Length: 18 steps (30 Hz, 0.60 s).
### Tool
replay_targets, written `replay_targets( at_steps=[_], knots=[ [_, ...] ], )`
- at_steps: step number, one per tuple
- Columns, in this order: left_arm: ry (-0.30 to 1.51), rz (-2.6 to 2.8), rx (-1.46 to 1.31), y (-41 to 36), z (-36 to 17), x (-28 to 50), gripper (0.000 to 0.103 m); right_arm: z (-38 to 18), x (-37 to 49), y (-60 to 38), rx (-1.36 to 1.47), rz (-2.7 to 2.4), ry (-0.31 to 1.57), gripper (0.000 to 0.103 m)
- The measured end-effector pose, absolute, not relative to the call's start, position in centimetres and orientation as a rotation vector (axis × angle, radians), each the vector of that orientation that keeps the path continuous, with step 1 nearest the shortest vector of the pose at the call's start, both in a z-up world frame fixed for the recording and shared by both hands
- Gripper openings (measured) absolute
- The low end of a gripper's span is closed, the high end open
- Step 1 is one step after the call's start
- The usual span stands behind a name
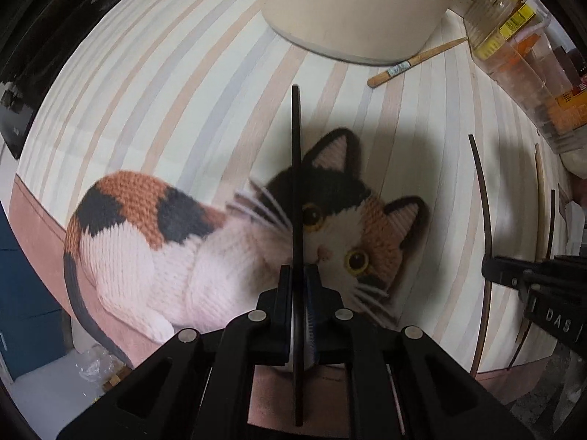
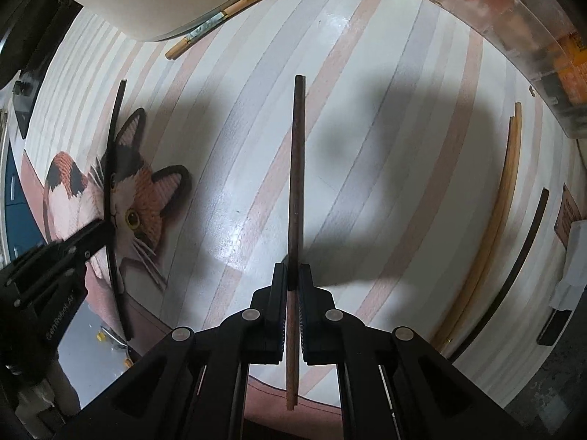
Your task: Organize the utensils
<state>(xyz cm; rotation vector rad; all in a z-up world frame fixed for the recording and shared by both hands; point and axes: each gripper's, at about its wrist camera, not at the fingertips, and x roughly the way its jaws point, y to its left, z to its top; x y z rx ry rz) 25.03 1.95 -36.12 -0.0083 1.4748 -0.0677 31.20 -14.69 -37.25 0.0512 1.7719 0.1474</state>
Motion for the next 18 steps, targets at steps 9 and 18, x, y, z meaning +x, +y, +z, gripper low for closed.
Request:
replay_targets(
  at_steps=[9,18],
  knots=[
    [1.448,-0.068,0.05,1.0,-35.6,24.7,0.007,-37.2,31.8,-13.8,0.029,0.13,1.774,0.006],
    [1.432,-0.091,0.101,-1.2,-35.1,27.9,0.004,-36.5,30.7,-11.1,-0.097,0.061,1.705,0.006]
  ],
)
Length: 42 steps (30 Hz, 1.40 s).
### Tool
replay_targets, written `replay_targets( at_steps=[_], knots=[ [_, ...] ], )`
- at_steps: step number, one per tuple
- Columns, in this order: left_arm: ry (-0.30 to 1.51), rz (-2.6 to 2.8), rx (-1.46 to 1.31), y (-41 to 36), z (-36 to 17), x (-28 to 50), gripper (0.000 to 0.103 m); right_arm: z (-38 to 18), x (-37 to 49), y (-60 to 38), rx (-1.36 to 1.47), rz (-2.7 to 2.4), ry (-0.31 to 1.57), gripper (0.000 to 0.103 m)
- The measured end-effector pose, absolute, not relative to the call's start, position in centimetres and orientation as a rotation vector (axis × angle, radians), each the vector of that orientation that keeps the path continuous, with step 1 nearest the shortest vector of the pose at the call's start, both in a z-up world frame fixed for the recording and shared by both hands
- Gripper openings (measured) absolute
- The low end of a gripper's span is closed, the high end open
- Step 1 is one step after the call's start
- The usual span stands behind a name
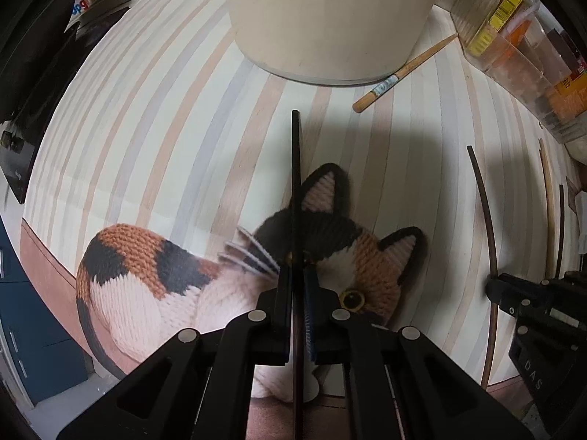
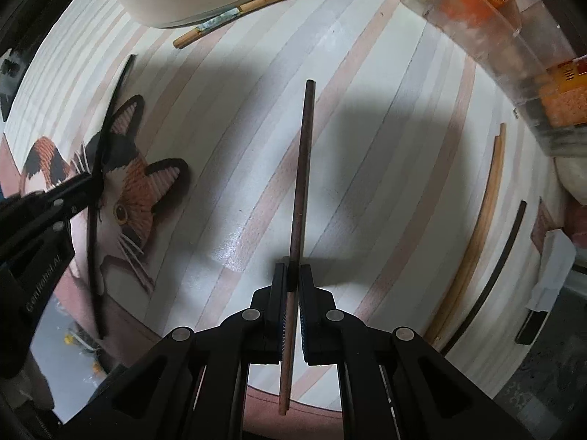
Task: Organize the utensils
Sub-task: 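Lift both held chopsticks and carry them toward the utensil holder, then lower both chopsticks into the utensil holder and open both tools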
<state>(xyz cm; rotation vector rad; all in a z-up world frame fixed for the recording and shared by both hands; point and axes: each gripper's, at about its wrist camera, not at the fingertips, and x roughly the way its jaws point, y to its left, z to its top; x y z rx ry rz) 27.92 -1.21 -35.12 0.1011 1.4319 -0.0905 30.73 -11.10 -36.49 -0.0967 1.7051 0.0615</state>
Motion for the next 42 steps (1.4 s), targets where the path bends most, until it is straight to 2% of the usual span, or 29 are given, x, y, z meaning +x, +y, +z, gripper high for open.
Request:
replay_targets(
  at_steps=[6,15,19,26,32,35,42],
  knots=[
    [1.376,-0.112,0.08,-0.5,-30.8,28.5,0.004,-35.2,29.3,-11.8,-0.009,0.069,1.625,0.006],
    [1.207,-0.153,0.035,0.7,-24.1,26.2,0.003,-28.9,28.3,-13.2,0.127,0.081,1.426,0.006],
    [1.117,-0.17,0.007,1.5,-20.9,25.9,0.003,-24.9,28.7,-14.1,0.186,0.079,1.312,0.006],
    [0.903,-0.229,-0.057,2.6,-11.3,26.1,0.003,-16.2,30.5,-15.9,0.282,0.105,1.064,0.006],
    [0.759,-0.289,-0.147,3.3,-3.1,28.9,0.003,-7.5,34.0,-15.5,0.322,0.152,0.841,0.005],
    [0.711,-0.286,-0.168,3.5,-0.8,31.0,0.003,-4.7,36.5,-15.3,0.337,0.166,0.766,0.006],
    [0.665,-0.218,-0.169,3.3,1.1,38.2,0.003,-2.9,43.6,-14.7,0.377,0.154,0.655,0.006]
  ],
)
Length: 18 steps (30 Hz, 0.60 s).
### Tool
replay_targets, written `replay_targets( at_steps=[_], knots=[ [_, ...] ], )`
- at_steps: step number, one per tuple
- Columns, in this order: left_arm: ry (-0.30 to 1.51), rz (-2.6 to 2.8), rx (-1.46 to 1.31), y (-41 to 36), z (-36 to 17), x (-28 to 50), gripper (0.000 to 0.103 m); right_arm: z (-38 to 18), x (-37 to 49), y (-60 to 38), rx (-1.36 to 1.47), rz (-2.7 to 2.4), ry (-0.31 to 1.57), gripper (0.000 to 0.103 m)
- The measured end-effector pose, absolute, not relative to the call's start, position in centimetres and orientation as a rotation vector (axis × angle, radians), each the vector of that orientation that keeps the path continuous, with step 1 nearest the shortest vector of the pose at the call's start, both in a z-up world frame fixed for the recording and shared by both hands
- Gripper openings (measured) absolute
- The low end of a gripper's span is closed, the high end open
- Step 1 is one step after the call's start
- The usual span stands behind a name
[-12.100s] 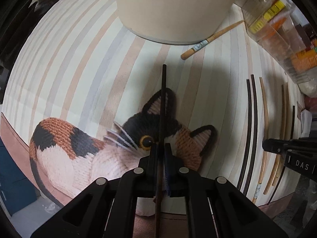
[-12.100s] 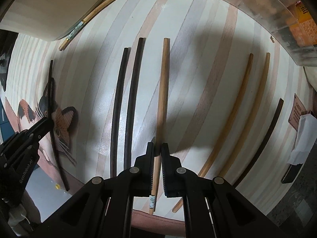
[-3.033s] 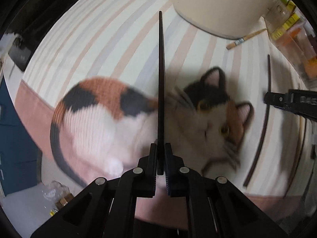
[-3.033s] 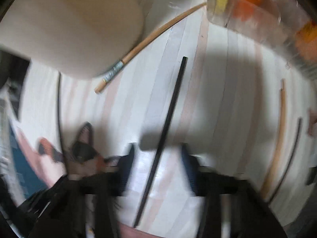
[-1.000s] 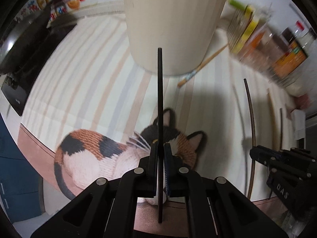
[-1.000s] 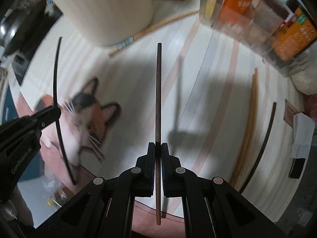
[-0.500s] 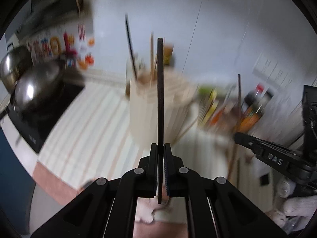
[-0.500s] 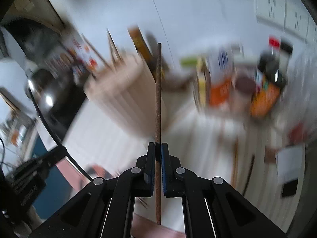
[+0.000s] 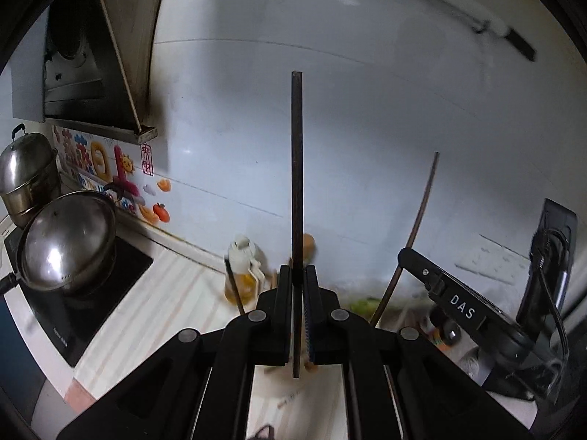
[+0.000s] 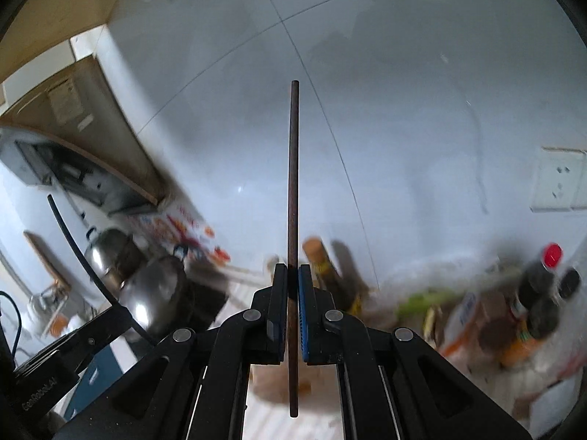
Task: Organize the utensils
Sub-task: 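Lower both chopsticks into the utensil holder and open both tools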
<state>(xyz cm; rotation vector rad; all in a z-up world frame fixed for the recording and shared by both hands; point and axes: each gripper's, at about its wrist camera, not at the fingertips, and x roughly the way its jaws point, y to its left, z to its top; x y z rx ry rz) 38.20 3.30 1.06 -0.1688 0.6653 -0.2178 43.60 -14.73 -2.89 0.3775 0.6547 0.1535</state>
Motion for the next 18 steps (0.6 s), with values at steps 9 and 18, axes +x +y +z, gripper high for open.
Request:
replay_targets(
  at_steps=[9,18],
  knots=[
    [0.722,-0.15,-0.224,3.3,-3.1,45.5,0.003,-6.4,50.8,-13.0,0.339,0.156,0.649,0.006],
    [0.806,-0.141,-0.259,2.4,-7.5,47.6,0.003,-9.8,53.1,-12.2,0.287,0.181,0.664,0.006]
  ],
)
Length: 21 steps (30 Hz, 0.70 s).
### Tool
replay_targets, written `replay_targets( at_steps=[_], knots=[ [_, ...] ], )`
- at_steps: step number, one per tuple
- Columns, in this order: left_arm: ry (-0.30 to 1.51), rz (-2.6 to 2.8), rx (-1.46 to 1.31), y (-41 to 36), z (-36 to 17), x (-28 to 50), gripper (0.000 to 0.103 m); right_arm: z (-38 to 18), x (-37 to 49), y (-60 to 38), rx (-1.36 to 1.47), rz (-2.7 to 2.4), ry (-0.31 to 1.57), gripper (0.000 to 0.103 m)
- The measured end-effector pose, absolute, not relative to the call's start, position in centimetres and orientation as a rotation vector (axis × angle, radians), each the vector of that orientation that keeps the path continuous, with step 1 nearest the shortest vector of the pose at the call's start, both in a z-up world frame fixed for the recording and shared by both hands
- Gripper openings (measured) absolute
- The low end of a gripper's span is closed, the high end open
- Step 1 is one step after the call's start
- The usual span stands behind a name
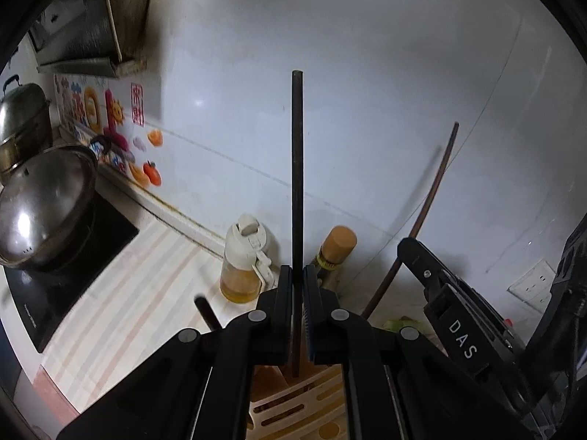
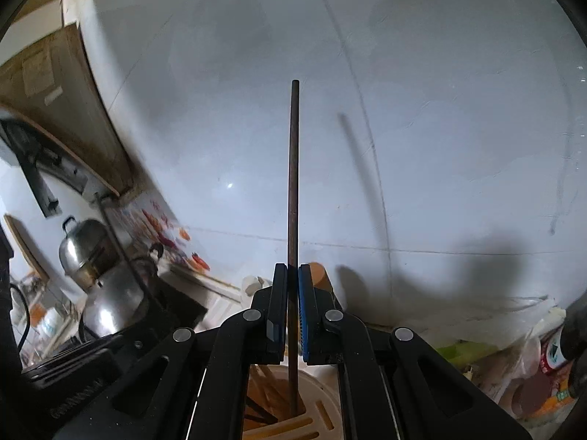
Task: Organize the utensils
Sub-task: 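Lower both chopsticks into the utensil holder and open both tools, then withdraw both open tools from the holder back toward the remaining chopsticks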
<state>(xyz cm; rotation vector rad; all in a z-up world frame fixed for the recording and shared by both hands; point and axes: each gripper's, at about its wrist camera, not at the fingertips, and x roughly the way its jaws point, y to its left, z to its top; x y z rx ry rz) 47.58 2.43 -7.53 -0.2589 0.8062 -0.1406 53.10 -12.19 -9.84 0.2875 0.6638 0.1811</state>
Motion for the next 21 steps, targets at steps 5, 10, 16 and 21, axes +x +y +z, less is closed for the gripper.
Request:
replay_targets(
  at_steps=[5,10,16,21],
  knots=[
    [0.841,-0.159,-0.245,1.9,-8.2,47.2,0.004,-10.7,52.8,-12.3,0.265,0.211,0.698,0.006],
    [0.877,-0.184,-0.263,2.0,-7.2,46.0,0.007,-11.2,52.7,-12.3,0.259,0.25,0.8,0.007],
    [0.824,-0.117,-0.194,2.7,-4.7,42.7,0.078,-9.3,49.7,-14.1,0.282,0.236,0.806,0.058],
    [0.79,-0.058,-0.133,3.6,-4.6,38.9,0.099,-8.4,46.0,-16.5,0.299,0.168,0.831,0.07]
  ],
)
